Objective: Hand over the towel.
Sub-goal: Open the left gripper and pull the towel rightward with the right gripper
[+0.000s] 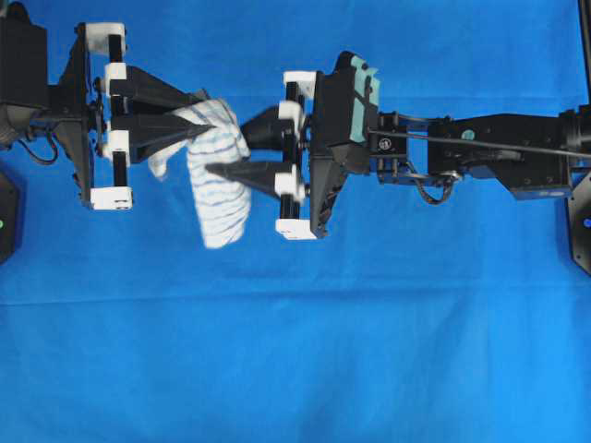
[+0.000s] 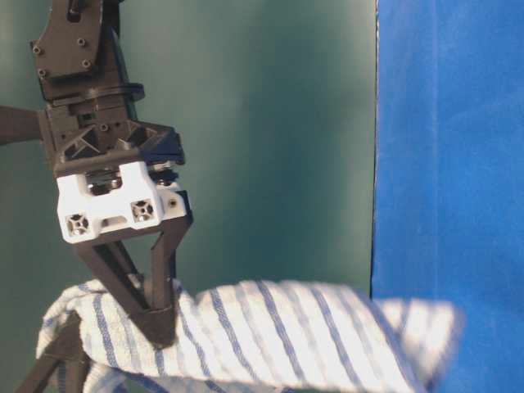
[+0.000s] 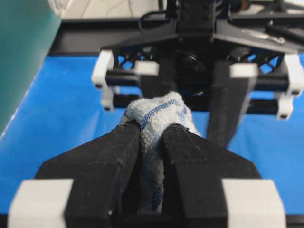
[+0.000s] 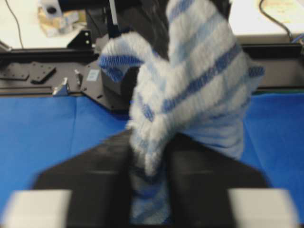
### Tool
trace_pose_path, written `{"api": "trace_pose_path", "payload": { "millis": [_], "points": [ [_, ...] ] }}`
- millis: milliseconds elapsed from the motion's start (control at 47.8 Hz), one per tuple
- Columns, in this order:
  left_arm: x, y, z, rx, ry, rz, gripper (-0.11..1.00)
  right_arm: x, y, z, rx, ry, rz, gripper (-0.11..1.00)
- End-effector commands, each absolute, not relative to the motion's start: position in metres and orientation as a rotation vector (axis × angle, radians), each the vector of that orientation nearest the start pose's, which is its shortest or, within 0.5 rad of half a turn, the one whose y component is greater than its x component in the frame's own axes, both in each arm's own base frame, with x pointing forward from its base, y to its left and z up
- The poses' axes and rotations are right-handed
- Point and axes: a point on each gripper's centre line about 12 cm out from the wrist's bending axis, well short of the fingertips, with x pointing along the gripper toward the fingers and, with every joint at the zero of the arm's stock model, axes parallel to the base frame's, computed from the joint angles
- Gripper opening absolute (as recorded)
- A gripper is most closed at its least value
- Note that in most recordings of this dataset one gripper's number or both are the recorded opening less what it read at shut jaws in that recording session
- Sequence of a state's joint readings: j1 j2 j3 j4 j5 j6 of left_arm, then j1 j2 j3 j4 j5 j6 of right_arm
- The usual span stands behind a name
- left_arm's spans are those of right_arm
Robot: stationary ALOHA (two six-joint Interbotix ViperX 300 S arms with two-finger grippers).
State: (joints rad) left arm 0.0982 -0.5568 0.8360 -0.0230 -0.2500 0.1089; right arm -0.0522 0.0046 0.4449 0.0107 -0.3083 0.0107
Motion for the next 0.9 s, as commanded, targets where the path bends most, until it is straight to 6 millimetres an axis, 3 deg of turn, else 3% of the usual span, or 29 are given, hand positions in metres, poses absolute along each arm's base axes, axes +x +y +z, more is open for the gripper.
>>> {"api": "trace_pose_path", "payload": {
  "millis": [0, 42, 377, 460, 607, 669, 732, 879],
  "points": [
    [0.298, 0.029, 0.338, 0.089, -0.009, 0.100, 0.05, 0.448, -0.023, 0.297, 0.028, 0.102, -0.056, 0.12],
    [0.298, 0.029, 0.338, 0.087, -0.008, 0.100, 0.05, 0.448, -0.024, 0.297, 0.028, 0.105, -0.058, 0.04],
    [0.298, 0.026, 0.339, 0.086, -0.016, 0.092, 0.07, 0.440, -0.022, 0.300, 0.028, 0.108, -0.054, 0.04],
    [0.296, 0.025, 0.339, 0.083, -0.027, 0.090, 0.25, 0.433, -0.020, 0.302, 0.028, 0.105, -0.051, 0.04],
    [0.287, 0.024, 0.345, 0.048, -0.068, 0.092, 0.72, 0.413, -0.017, 0.310, 0.027, 0.091, -0.045, 0.04],
    [0.280, 0.024, 0.347, 0.038, -0.083, 0.092, 0.86, 0.402, -0.015, 0.312, 0.027, 0.087, -0.042, 0.04],
    [0.273, 0.023, 0.348, 0.034, -0.086, 0.092, 0.93, 0.388, -0.015, 0.313, 0.027, 0.082, -0.042, 0.04],
    [0.253, 0.022, 0.350, 0.033, -0.087, 0.090, 0.93, 0.356, -0.014, 0.316, 0.027, 0.067, -0.042, 0.04]
  ]
}}
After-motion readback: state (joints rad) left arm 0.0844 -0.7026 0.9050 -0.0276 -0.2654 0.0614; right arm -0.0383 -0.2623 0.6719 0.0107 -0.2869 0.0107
